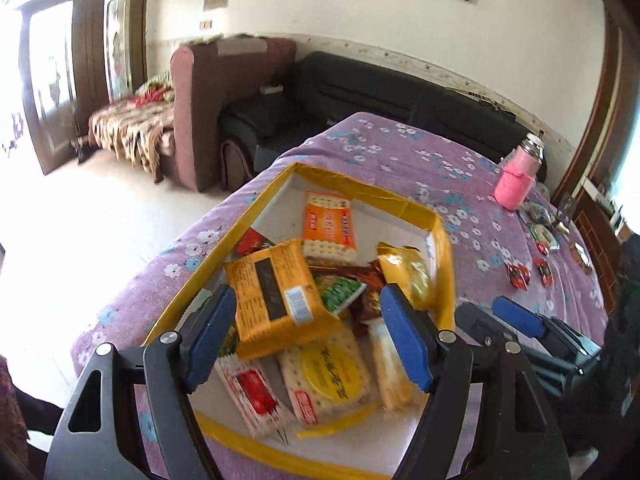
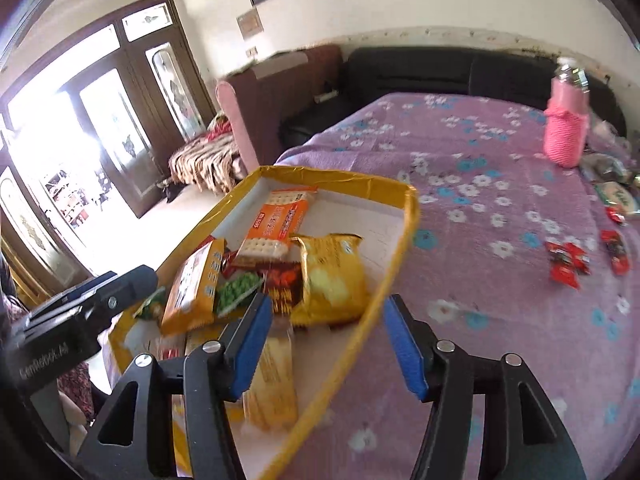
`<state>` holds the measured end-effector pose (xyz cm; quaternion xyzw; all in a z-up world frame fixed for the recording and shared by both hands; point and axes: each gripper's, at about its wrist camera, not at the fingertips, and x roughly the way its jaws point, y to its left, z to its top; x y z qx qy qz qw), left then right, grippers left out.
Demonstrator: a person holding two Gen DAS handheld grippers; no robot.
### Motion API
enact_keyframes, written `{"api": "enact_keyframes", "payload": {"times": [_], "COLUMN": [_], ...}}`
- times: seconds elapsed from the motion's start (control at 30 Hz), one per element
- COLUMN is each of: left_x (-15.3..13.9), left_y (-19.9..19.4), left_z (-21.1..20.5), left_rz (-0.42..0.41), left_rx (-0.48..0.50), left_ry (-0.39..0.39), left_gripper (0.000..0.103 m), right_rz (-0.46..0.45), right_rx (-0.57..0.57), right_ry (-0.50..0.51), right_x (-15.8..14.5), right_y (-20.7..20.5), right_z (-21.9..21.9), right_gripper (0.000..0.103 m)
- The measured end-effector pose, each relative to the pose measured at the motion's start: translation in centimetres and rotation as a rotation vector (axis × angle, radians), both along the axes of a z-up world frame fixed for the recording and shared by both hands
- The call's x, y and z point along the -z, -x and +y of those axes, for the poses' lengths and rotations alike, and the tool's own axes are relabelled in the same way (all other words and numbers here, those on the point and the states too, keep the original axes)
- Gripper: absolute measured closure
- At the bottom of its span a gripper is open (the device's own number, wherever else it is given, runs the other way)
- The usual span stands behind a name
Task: Organize snacks
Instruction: 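Carry both biscuit packs over the tray and open both tools, then move both tools back toward the loose red candies on the tablecloth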
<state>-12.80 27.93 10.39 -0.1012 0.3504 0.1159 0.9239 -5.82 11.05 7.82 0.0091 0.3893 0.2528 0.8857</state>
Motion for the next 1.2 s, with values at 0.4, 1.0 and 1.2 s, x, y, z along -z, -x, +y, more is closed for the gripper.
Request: {"api": "enact_keyframes", "payload": {"times": [0.4,1.0,1.2], "left_x": [-2.0,-2.7,-2.2], "left_y": [2.4,3.5,3.1], "left_z": [-5.9,-8.1,-8.9], "left_rz": [-0.037,-0.029,-0.003], "left_rx": [0.06,0.094,0.144], "left_ry": [-0.141,-0.164,-0.133], "left_gripper": [0.026,0.025,0.024], "right_rz": [-0.069,-0.091,-0.089], "right_rx": [0.06,0.149,0.154], "right_ry": [-0.06,-0.153,-0.151], "right_x": [-0.8,-1.5,-1.0], "right_y": [6.3,8.4,8.6], "right_z": [-5.9,-10.7,-11.0], "right_gripper": [0.034,0.03,0.03]}}
